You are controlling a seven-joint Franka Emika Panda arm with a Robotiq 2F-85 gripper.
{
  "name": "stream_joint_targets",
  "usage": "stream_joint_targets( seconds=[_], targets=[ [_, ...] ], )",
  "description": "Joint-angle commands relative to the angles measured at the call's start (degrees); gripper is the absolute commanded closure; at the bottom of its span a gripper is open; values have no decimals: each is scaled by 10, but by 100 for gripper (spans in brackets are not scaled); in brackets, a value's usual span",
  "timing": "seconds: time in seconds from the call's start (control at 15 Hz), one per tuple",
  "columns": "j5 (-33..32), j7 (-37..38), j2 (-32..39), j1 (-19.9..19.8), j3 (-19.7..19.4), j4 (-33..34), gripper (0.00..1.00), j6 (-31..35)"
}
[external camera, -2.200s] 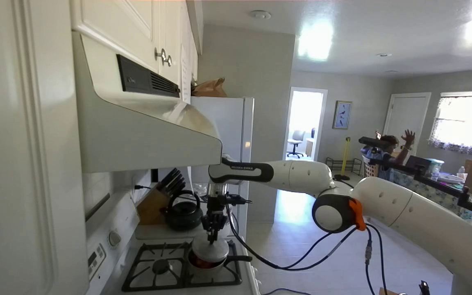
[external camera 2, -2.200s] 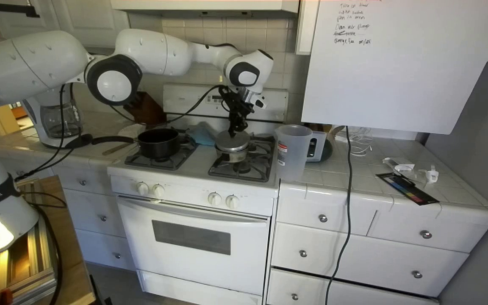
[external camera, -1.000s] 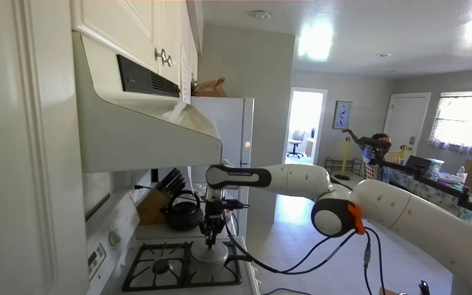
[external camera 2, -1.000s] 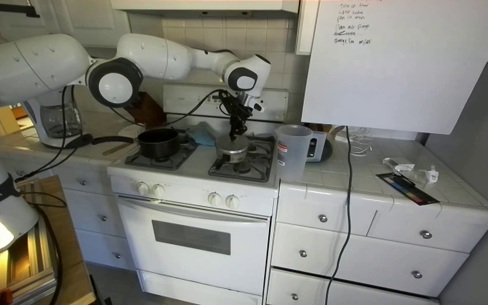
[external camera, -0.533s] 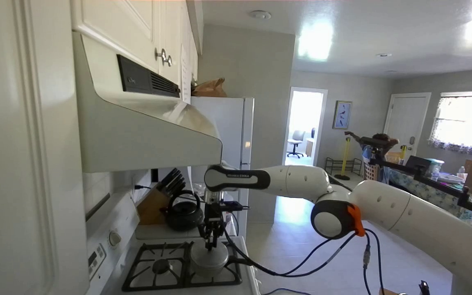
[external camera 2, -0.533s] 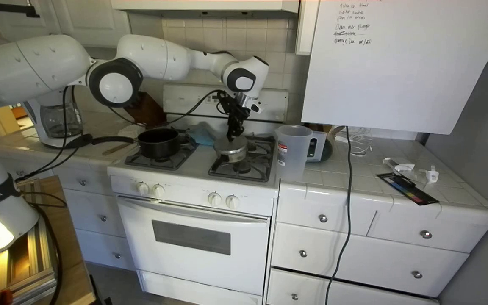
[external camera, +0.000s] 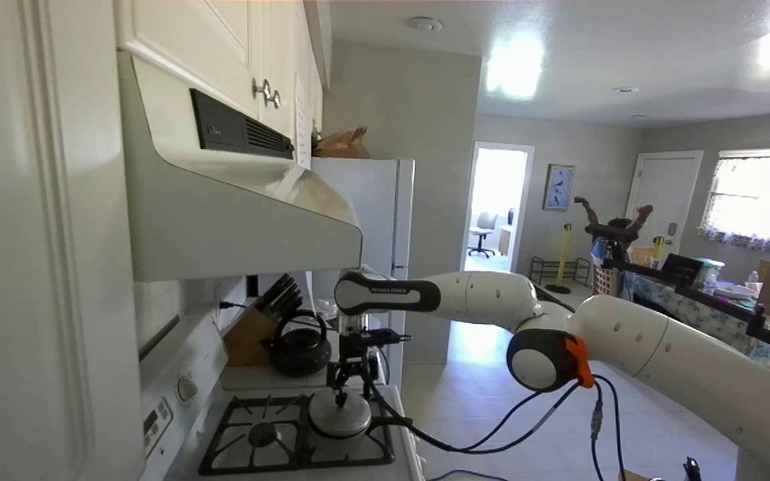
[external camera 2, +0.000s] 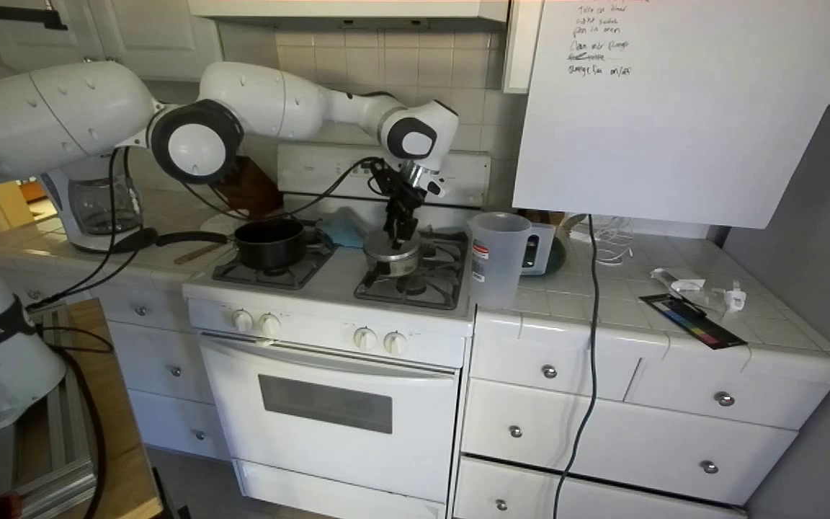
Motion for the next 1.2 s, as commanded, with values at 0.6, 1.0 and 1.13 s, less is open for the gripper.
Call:
stream_joint_targets(
  seconds=[0.6,1.0,1.13],
  targets=[
    [-177,-191,-30,57,-3,47,0,99],
    [-154,-222,-27,60,44,43,0,214],
    [-169,-209,-34,62,39,33,0,206]
  ],
)
